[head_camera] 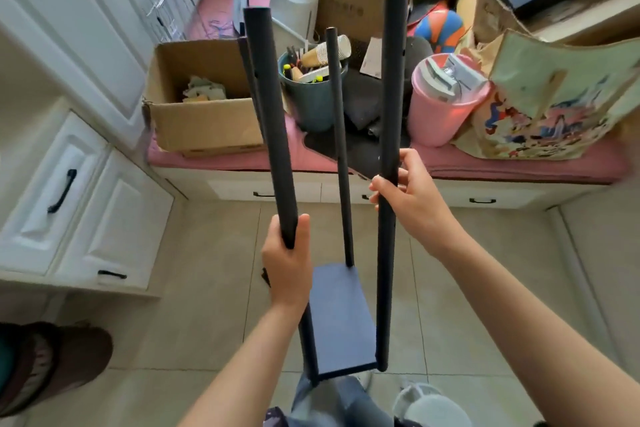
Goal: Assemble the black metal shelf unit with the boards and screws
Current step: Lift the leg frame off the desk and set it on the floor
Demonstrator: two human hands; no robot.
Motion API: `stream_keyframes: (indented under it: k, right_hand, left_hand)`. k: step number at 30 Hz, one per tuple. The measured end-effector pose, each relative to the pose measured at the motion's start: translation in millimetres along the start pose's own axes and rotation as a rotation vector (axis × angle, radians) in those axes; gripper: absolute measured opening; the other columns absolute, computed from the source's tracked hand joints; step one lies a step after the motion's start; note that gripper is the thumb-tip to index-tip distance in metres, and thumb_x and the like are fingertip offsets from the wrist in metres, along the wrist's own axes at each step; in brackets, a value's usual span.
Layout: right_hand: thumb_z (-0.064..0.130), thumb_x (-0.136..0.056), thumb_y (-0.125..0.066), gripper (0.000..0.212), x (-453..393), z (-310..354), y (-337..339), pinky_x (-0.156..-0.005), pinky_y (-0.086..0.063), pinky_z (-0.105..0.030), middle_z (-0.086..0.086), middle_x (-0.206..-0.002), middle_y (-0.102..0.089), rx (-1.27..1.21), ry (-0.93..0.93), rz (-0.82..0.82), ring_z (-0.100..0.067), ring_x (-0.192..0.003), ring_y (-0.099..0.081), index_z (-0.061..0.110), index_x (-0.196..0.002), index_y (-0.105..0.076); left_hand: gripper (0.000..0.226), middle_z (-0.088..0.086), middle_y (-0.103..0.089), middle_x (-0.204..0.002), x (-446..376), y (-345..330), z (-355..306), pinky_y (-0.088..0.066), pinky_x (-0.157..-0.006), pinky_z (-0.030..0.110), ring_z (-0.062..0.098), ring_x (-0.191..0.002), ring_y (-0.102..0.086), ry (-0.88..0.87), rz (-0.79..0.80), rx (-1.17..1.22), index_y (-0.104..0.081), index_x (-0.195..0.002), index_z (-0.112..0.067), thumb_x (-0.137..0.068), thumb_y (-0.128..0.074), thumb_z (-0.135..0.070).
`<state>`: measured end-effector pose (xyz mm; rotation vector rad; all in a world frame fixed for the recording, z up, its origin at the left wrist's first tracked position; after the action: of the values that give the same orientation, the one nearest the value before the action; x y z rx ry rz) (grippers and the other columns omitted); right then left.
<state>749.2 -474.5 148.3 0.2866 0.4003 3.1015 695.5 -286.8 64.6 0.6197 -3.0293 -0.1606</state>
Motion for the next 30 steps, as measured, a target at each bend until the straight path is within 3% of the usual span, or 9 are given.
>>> stream_keyframes:
  k: [2,5,8,12,18,22,27,30]
  right_hand:
    - [0.003,-0.097,-0.055,0.024,-7.3,-10.1,14.7,-0.077,-0.057,-0.026,-0.021,-0.100,-0.061,0.021,-0.024,-0.031,-0.021,-0.081,-0.065,0.006,-0.119,-0.045]
    - [0.001,-0.095,-0.059,0.025,-17.4,-27.2,37.2,-0.084,-0.057,-0.029,-0.016,-0.099,-0.062,0.032,-0.045,-0.057,-0.026,-0.090,-0.068,0.007,-0.116,-0.048]
    - [0.003,-0.093,-0.061,0.025,-27.0,-49.8,57.0,-0.088,-0.056,-0.034,-0.014,-0.099,-0.064,0.073,-0.100,-0.031,-0.024,-0.093,-0.068,0.014,-0.111,-0.049]
    - [0.004,-0.091,-0.064,0.027,-44.3,-85.8,86.0,-0.091,-0.055,-0.037,-0.012,-0.101,-0.066,0.138,-0.163,0.014,-0.023,-0.097,-0.066,0.015,-0.111,-0.049]
    - [0.009,-0.094,-0.062,0.029,-81.0,-143.8,134.5,-0.094,-0.053,-0.040,-0.008,-0.109,-0.065,0.223,-0.256,0.149,-0.021,-0.103,-0.064,0.015,-0.120,-0.048]
    - [0.013,-0.096,-0.061,0.029,-109.9,-182.7,158.2,-0.080,-0.052,-0.030,-0.003,-0.109,-0.063,0.259,-0.259,0.219,-0.018,-0.103,-0.061,0.019,-0.121,-0.048]
    - [0.015,-0.096,-0.060,0.040,-141.3,-228.9,171.9,-0.083,-0.052,-0.033,0.000,-0.112,-0.063,0.318,-0.274,0.287,-0.017,-0.108,-0.059,0.027,-0.132,-0.045]
    - [0.015,-0.095,-0.062,0.037,-155.6,-262.1,170.9,-0.079,-0.051,-0.031,0.000,-0.113,-0.064,0.360,-0.298,0.299,-0.021,-0.108,-0.061,0.024,-0.129,-0.050]
  left_hand:
    - [0.048,0.018,-0.047,-0.063,-2.4,-18.1,3.0,-0.045,-0.052,0.047,0.039,-0.054,-0.044,0.013,0.068,0.002,-0.049,-0.079,-0.014,-0.092,-0.055,-0.060]
    - [0.041,-0.003,-0.050,-0.059,-7.0,-44.8,12.9,-0.046,-0.051,0.025,0.013,-0.053,-0.048,0.056,0.186,-0.011,-0.051,-0.083,-0.016,-0.090,-0.054,-0.056]
    - [0.023,-0.004,-0.055,-0.066,-11.0,-71.2,27.2,-0.047,-0.058,0.016,0.008,-0.058,-0.053,0.091,0.281,-0.038,-0.055,-0.094,-0.017,-0.098,-0.053,-0.040]
    - [0.002,0.006,-0.064,-0.083,-13.9,-109.5,48.0,-0.051,-0.071,0.014,0.013,-0.077,-0.065,0.169,0.348,-0.110,-0.055,-0.101,-0.021,-0.102,-0.056,-0.022]
    - [0.018,-0.008,-0.064,-0.093,-17.3,-170.1,71.0,-0.052,-0.072,0.012,0.006,-0.092,-0.066,0.264,0.371,-0.186,-0.054,-0.102,-0.030,-0.098,-0.063,-0.015]
    - [0.021,-0.002,-0.066,-0.095,-24.7,-207.4,92.2,-0.052,-0.072,0.011,0.001,-0.091,-0.065,0.304,0.360,-0.229,-0.054,-0.102,-0.027,-0.096,-0.064,-0.009]
    - [0.025,0.001,-0.068,-0.098,-35.4,-236.6,124.1,-0.054,-0.088,0.024,0.010,-0.098,-0.067,0.386,0.391,-0.305,-0.058,-0.098,-0.022,-0.092,-0.067,0.000]
    - [0.025,0.002,-0.069,-0.098,-43.5,-247.0,149.0,-0.054,-0.090,0.028,0.013,-0.099,-0.067,0.414,0.405,-0.370,-0.061,-0.098,-0.018,-0.088,-0.069,0.004]
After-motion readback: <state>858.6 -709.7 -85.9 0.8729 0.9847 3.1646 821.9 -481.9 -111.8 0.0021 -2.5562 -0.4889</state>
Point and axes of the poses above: each hand's wrist, its own x-axis away from the middle knuckle, its own y-axis out of the back of the hand, z = x × y, the point moved 4 cm from there along -x, towards the middle knuckle
